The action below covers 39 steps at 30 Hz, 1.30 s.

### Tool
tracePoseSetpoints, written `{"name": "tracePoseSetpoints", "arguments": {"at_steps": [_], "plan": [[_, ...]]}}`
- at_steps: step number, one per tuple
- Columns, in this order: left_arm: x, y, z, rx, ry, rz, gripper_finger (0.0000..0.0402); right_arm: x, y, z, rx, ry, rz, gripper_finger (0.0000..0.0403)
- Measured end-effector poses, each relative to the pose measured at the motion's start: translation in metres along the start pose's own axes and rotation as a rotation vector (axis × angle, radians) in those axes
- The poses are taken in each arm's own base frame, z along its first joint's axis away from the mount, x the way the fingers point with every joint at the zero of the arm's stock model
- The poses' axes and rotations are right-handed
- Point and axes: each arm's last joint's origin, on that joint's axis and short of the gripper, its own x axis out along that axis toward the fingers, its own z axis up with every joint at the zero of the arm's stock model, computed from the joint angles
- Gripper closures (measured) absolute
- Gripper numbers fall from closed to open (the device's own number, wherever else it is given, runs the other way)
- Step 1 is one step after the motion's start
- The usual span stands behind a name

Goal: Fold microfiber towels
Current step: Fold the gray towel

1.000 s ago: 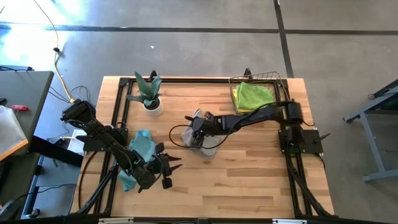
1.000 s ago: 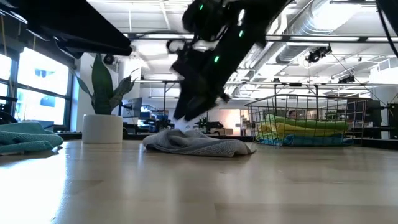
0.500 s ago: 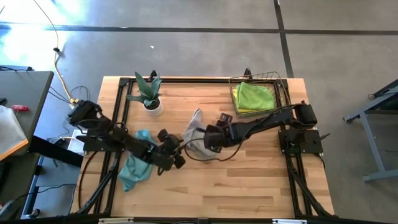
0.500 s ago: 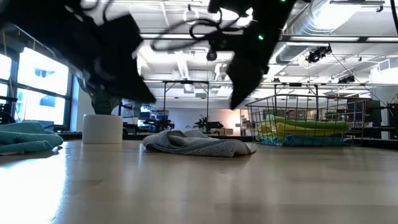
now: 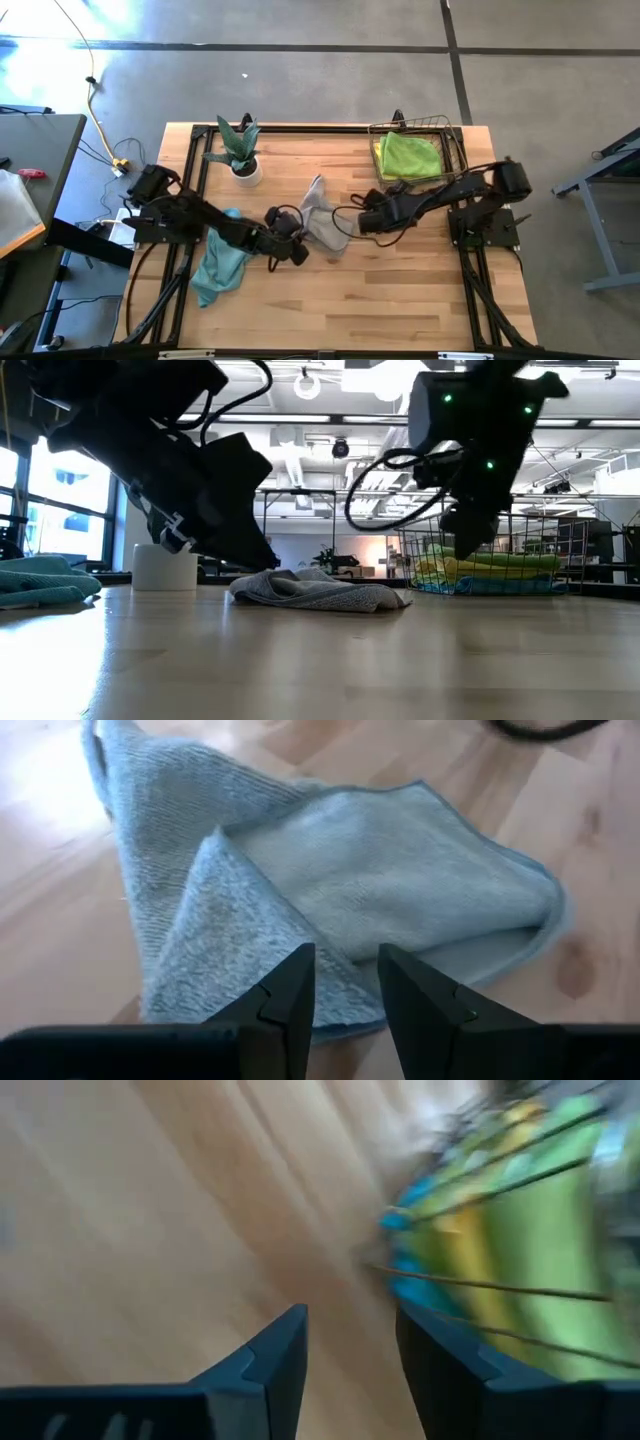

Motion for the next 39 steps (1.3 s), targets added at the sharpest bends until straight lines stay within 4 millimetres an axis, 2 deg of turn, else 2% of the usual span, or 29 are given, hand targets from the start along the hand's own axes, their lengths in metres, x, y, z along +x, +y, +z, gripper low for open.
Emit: {"name": "tracePoseSetpoints", "arguments": {"at_steps": [4,8,11,16,23,33,39], "plan": [[0.000,0.000,0.000,-0.003,-0.006,0.007,0.0298,0.009,0.004,-0.009,0.151,-0.117,0.216,0.0264],[0.000,0.000,0.000,-0.040,-0.004,0.004,0.0298,0.014,0.014,-0.009,0.273,-0.294,0.461,0.0265],[0.000,0.001,0.000,-0.053,-0.002,0.008,0.0298,0.020,0.018,-0.011,0.366,-0.394,0.565,0.0265],[0.002,0.001,-0.003,-0.060,0.003,0.017,0.0298,0.033,0.020,-0.017,0.431,-0.429,0.596,0.0265],[0.007,0.002,-0.009,-0.048,0.015,0.029,0.0298,0.042,0.030,-0.013,0.370,-0.352,0.764,0.0263],[0.008,0.002,-0.011,-0.035,0.034,0.027,0.0298,0.049,0.024,-0.001,0.341,-0.378,0.727,0.0182],[0.008,0.002,-0.011,0.005,0.027,0.033,0.0298,0.064,0.026,0.000,0.325,-0.343,0.767,0.0177]]}}
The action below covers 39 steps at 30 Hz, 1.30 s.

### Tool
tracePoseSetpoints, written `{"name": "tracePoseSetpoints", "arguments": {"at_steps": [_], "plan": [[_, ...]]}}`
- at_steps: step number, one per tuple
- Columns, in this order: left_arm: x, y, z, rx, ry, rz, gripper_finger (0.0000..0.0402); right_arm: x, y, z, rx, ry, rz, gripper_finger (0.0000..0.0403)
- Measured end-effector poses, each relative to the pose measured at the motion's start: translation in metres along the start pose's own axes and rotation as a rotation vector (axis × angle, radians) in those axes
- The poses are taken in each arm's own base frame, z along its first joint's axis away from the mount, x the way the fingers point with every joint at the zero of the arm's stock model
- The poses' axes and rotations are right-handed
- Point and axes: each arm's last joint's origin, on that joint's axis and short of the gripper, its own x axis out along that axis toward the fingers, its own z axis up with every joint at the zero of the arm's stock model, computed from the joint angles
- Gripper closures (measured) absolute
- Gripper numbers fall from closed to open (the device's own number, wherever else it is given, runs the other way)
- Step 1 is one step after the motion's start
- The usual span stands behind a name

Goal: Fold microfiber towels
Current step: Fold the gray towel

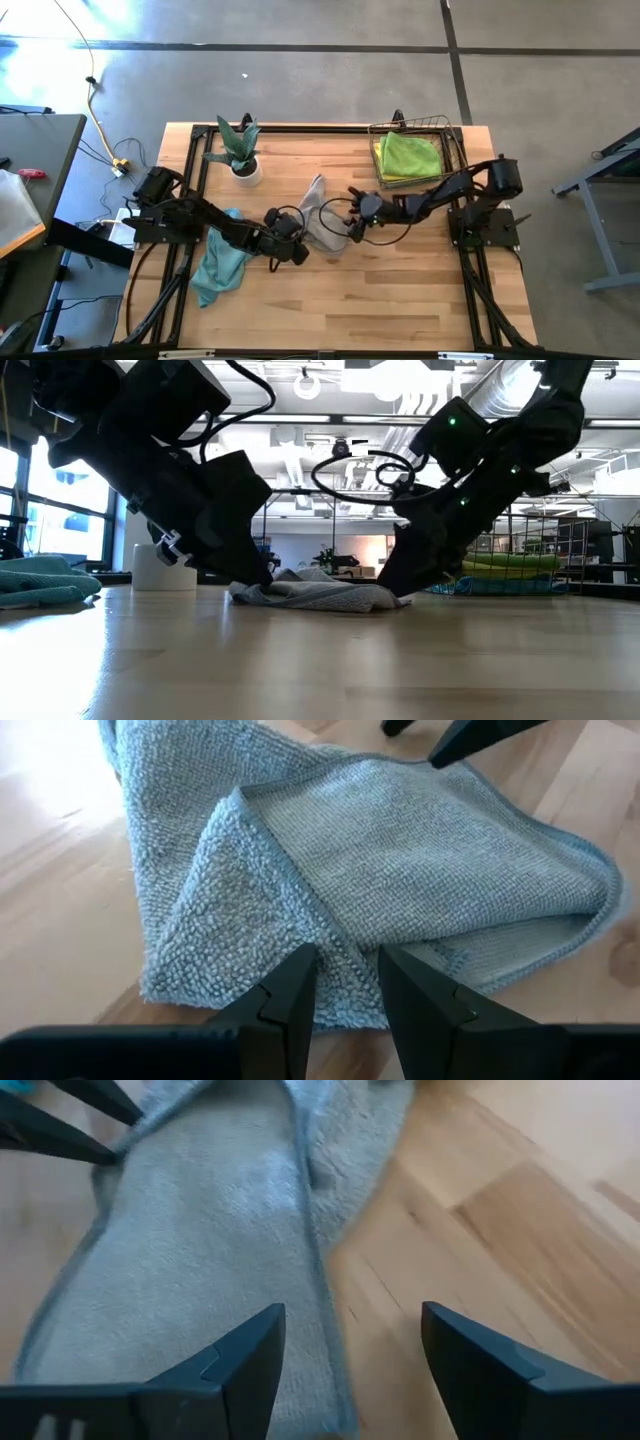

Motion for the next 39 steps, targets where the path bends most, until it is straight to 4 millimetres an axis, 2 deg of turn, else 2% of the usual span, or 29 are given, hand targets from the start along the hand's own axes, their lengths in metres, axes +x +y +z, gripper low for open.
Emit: {"name": "tracePoseSetpoints", "arguments": {"at_steps": [6,20,25,31,39], "plan": [[0.001,0.001,0.001,-0.002,-0.004,0.010,0.0298,0.009,0.002,-0.001,0.012,0.001,0.101,0.0189],[0.008,0.008,0.007,-0.001,0.014,0.018,0.0298,0.007,0.013,-0.006,0.006,0.141,0.379,0.0222],[0.009,0.009,0.007,-0.005,0.032,0.002,0.0298,0.007,0.014,-0.007,0.005,0.169,0.418,0.0241],[0.009,0.008,0.006,-0.005,0.066,-0.035,0.0298,0.007,0.012,-0.007,0.017,0.172,0.412,0.0290],[0.008,0.006,0.008,0.002,0.072,-0.066,0.0298,0.008,0.010,-0.005,0.038,0.156,0.384,0.0390]]}}
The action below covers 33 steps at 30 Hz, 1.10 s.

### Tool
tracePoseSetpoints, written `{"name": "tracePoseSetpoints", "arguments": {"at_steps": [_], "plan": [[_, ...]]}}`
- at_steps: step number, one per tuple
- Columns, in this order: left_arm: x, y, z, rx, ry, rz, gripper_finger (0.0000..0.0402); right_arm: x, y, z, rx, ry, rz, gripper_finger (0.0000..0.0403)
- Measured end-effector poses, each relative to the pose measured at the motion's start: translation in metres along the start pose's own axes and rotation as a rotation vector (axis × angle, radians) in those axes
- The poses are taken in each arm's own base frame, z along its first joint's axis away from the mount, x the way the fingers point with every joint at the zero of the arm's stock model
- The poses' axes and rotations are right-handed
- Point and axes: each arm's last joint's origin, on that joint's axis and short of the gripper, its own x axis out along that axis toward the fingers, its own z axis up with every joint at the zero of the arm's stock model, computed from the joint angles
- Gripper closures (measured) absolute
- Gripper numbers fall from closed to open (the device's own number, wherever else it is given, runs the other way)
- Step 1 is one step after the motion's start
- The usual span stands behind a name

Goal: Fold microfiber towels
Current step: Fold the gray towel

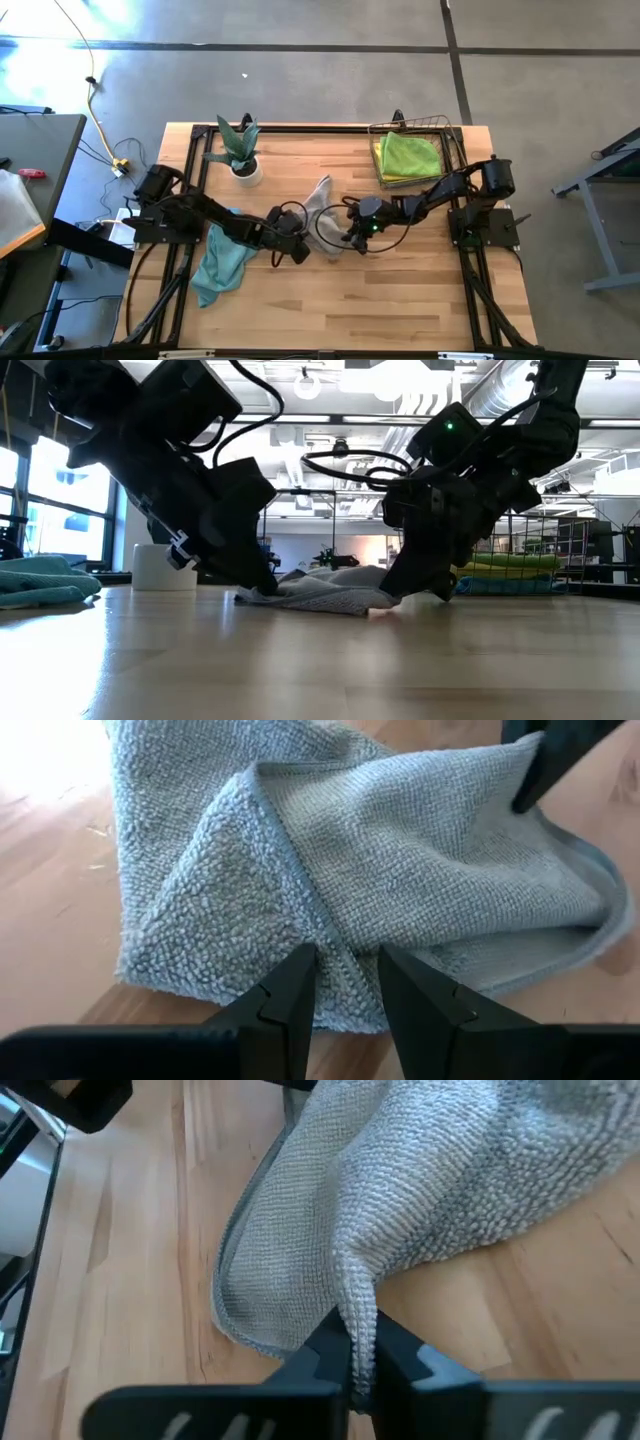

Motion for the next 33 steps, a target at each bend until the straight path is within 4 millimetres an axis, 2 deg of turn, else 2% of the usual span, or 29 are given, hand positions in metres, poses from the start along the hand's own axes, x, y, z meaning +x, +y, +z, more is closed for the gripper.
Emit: {"name": "tracePoseSetpoints", "arguments": {"at_steps": [6,10,15,25,33], "plan": [[-0.009,-0.002,0.010,0.045,-0.032,-0.021,0.0298,-0.001,0.002,0.003,-0.004,-0.009,-0.005,0.0398],[-0.020,-0.003,0.021,0.072,-0.072,-0.046,0.0298,-0.008,0.014,0.019,-0.076,-0.046,0.012,0.0400],[-0.030,0.000,0.028,0.111,-0.099,-0.024,0.0298,-0.022,0.030,0.038,-0.182,-0.029,-0.068,0.0402],[-0.039,0.002,0.042,0.240,-0.278,0.159,0.0298,-0.052,0.079,0.080,-0.519,0.122,-0.395,0.0402],[-0.042,-0.005,0.051,0.307,-0.355,0.117,0.0298,-0.073,0.114,0.106,-0.871,0.167,-0.572,0.0403]]}}
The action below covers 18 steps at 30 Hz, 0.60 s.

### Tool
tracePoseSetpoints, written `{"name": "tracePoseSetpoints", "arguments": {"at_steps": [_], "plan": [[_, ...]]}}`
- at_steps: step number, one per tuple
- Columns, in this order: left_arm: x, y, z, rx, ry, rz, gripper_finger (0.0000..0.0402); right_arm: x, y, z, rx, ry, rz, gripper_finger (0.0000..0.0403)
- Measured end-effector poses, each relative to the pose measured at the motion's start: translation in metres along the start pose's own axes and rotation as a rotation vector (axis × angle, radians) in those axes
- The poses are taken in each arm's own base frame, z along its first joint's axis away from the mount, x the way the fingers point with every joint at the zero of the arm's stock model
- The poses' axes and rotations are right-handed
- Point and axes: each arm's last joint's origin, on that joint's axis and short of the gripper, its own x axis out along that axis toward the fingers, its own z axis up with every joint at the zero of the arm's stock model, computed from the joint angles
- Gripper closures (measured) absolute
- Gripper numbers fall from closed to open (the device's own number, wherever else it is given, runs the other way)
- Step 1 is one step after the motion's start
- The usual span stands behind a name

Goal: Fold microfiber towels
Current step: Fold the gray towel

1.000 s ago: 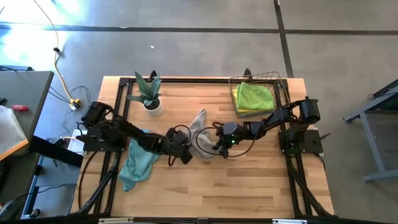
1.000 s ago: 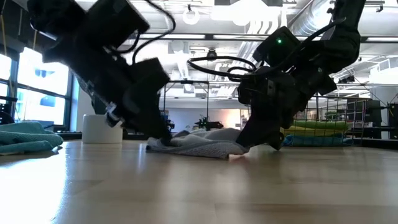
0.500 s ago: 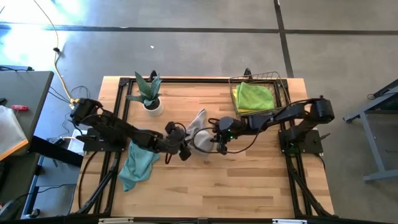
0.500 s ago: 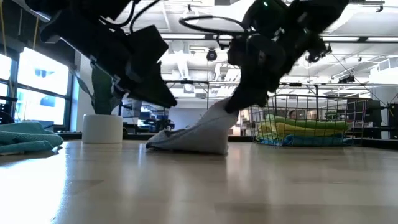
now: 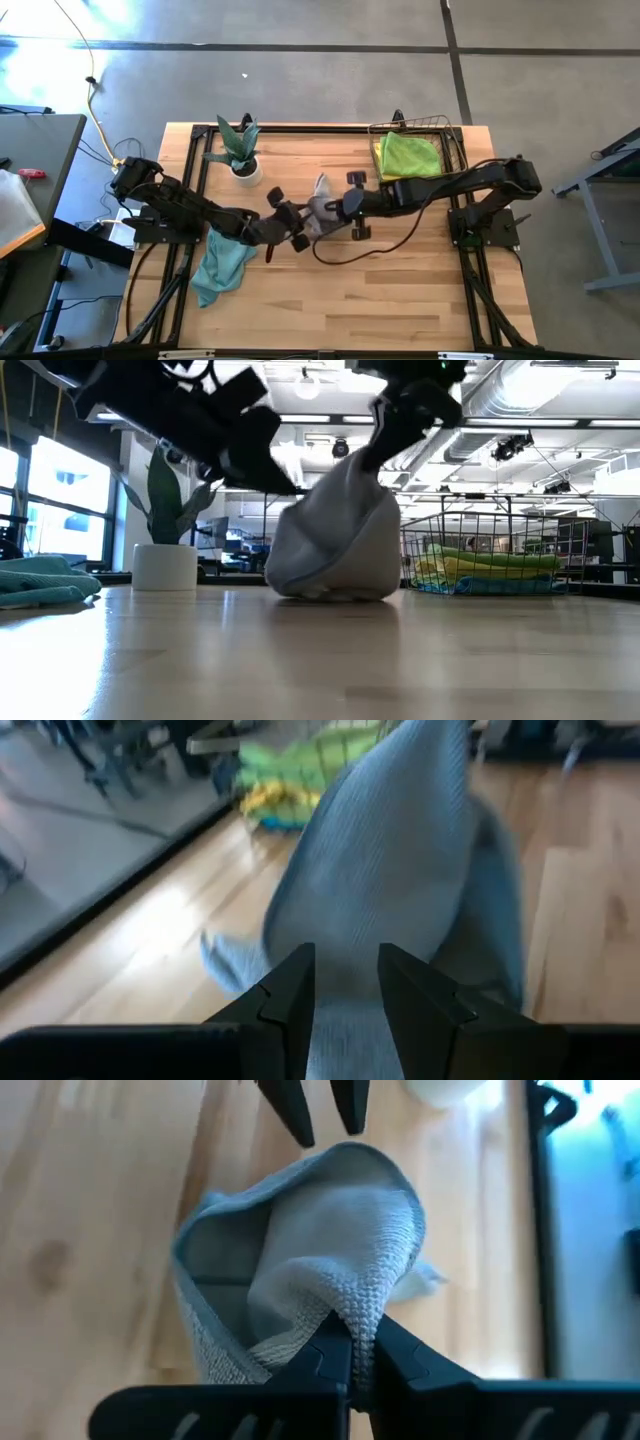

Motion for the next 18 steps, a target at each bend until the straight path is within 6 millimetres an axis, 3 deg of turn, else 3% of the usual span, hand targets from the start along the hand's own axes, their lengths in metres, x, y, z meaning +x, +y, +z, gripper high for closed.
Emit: {"name": "tracePoseSetpoints", "arguments": {"at_steps": [11,18], "plan": [[-0.002,0.001,0.025,0.084,-0.197,0.101,0.0298,-0.023,-0.004,0.019,-0.310,0.029,-0.213,0.0403],[0.001,0.001,0.027,0.058,-0.206,0.022,0.0298,-0.024,-0.007,0.022,-0.394,0.049,-0.288,0.0403]]}}
